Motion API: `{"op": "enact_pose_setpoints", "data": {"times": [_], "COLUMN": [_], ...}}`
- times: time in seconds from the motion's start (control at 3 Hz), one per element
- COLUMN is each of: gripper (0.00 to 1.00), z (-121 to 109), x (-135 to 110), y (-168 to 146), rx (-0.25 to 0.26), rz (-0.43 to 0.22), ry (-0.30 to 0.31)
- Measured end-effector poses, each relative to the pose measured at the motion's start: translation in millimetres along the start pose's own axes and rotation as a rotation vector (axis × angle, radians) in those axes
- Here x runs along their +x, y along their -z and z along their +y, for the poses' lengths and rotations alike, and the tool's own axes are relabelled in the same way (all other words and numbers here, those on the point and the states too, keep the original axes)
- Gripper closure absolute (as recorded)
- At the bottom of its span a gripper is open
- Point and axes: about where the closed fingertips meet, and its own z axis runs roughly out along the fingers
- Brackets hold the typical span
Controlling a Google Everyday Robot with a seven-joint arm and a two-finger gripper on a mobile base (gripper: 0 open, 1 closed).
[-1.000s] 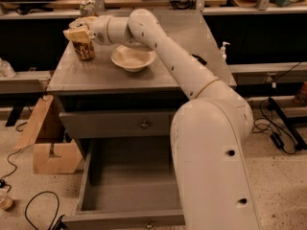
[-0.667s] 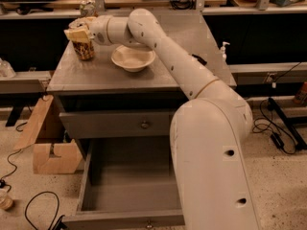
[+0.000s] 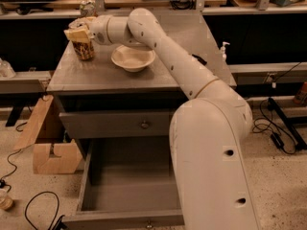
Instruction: Place orange can into middle drawer
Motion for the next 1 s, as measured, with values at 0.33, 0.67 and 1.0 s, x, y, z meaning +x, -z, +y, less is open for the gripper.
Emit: {"op": "enact_pose_setpoints", "data": {"times": [0.33,0.67,1.0], "gripper": [1.00,1.00,1.00], "z": [0.0,0.0,0.0], "x": [0.0,-0.1,-0.2], "y": [0.0,0.0,0.0], "rx": [0.000,0.000,0.000], "rz": [0.000,0.000,0.000], "ry": [0.000,0.000,0.000]}}
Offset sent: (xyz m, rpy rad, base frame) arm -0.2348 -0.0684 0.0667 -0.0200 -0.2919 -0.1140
